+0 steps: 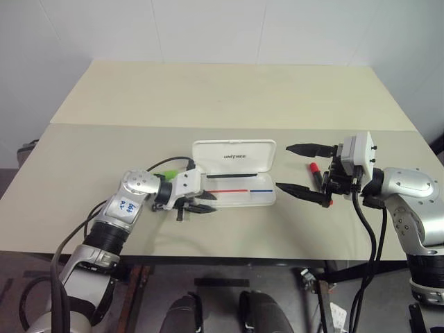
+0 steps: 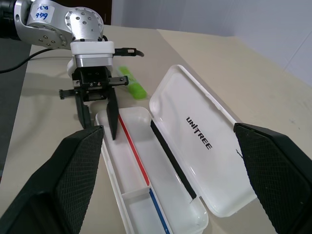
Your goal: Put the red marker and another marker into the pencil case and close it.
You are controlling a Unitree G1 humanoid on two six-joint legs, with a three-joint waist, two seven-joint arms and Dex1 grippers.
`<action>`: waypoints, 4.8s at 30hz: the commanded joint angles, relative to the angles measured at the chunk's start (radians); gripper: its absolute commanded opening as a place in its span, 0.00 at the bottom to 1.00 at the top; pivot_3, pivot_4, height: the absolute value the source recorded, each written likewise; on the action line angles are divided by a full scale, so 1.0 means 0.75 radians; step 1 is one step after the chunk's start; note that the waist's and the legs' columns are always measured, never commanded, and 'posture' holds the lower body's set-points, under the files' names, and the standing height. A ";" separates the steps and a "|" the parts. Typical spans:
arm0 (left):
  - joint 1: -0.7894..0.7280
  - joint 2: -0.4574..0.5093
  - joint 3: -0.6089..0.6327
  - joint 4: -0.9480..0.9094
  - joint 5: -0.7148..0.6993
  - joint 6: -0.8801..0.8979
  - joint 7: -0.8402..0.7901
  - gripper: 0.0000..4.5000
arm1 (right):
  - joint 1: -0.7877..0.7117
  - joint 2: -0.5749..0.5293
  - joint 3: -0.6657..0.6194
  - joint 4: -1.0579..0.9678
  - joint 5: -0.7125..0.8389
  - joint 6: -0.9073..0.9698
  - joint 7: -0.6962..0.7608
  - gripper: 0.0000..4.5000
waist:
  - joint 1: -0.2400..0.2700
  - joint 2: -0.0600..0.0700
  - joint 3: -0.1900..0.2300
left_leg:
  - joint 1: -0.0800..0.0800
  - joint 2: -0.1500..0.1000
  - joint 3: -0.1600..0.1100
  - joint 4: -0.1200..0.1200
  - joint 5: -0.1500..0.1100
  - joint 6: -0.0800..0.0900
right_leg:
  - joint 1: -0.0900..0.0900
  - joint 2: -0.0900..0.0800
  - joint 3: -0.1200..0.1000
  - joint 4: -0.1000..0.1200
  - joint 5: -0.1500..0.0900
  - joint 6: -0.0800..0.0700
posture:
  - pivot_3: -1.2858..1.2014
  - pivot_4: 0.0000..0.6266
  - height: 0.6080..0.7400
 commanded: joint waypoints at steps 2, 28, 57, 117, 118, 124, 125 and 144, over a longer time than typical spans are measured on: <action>-0.011 0.017 0.039 -0.098 -0.073 0.020 -0.045 0.71 | -0.030 0.013 -0.005 -0.023 0.015 -0.012 -0.006 1.00 | 0.000 0.000 0.000 | 0.000 0.000 0.000 0.000 0.000 0.000 | 0.000 0.000 0.000 0.000 0.000 0.000 | 0.52 0.24 1.00; 0.216 0.242 0.388 -0.592 -0.458 0.326 -0.011 1.00 | -0.039 0.011 0.062 0.008 -0.026 0.072 -0.017 1.00 | -0.003 0.000 0.000 | 0.000 0.001 0.000 -0.001 0.000 0.000 | 0.000 0.000 0.001 0.000 0.000 -0.001 | 0.52 0.24 1.00; 0.151 0.103 0.306 -0.488 -0.435 0.209 0.075 1.00 | -0.002 0.047 -0.023 -0.155 -0.249 1.071 -0.932 1.00 | -0.002 0.000 0.000 | 0.000 0.001 0.000 -0.004 0.000 -0.001 | -0.001 0.000 0.001 -0.002 -0.001 -0.002 | 0.52 0.24 1.00; 0.252 0.225 0.426 -0.525 -0.524 0.099 0.069 1.00 | -0.013 0.009 -0.127 -0.007 -0.220 0.361 -0.534 0.13 | -0.002 -0.001 -0.001 | 0.000 0.001 0.001 -0.004 0.000 0.000 | 0.000 0.002 0.001 -0.004 0.001 -0.001 | 0.52 0.24 1.00; 0.251 0.225 0.426 -0.519 -0.523 0.091 0.067 1.00 | -0.008 0.019 -0.140 -0.032 -0.187 0.342 -0.509 0.13 | -0.002 -0.001 -0.001 | 0.000 0.001 0.001 -0.004 0.000 0.000 | 0.000 0.002 0.001 -0.004 0.001 -0.001 | 0.52 0.24 1.00; 0.250 0.242 0.434 -0.508 -0.529 0.080 0.056 1.00 | 0.020 0.073 -0.088 -0.209 0.031 0.293 -0.292 0.13 | -0.005 -0.001 -0.001 | 0.001 0.003 0.002 -0.005 0.000 -0.001 | 0.000 0.003 0.001 -0.003 0.001 -0.001 | 0.52 0.24 1.00; 0.253 0.247 0.437 -0.512 -0.533 0.083 0.053 1.00 | 0.015 0.077 -0.054 -0.209 0.052 0.289 -0.241 0.13 | -0.004 -0.001 -0.001 | 0.001 0.003 0.001 -0.004 0.000 -0.001 | 0.000 0.003 0.001 -0.003 0.001 -0.001 | 0.52 0.24 1.00; 0.397 0.335 0.532 -0.650 -0.552 0.153 0.099 1.00 | -0.363 0.278 0.434 0.491 -0.367 -0.394 0.168 0.13 | -0.007 -0.001 -0.001 | 0.001 0.002 0.001 -0.004 0.000 -0.002 | 0.000 0.001 0.001 -0.004 0.000 -0.002 | 0.52 0.24 1.00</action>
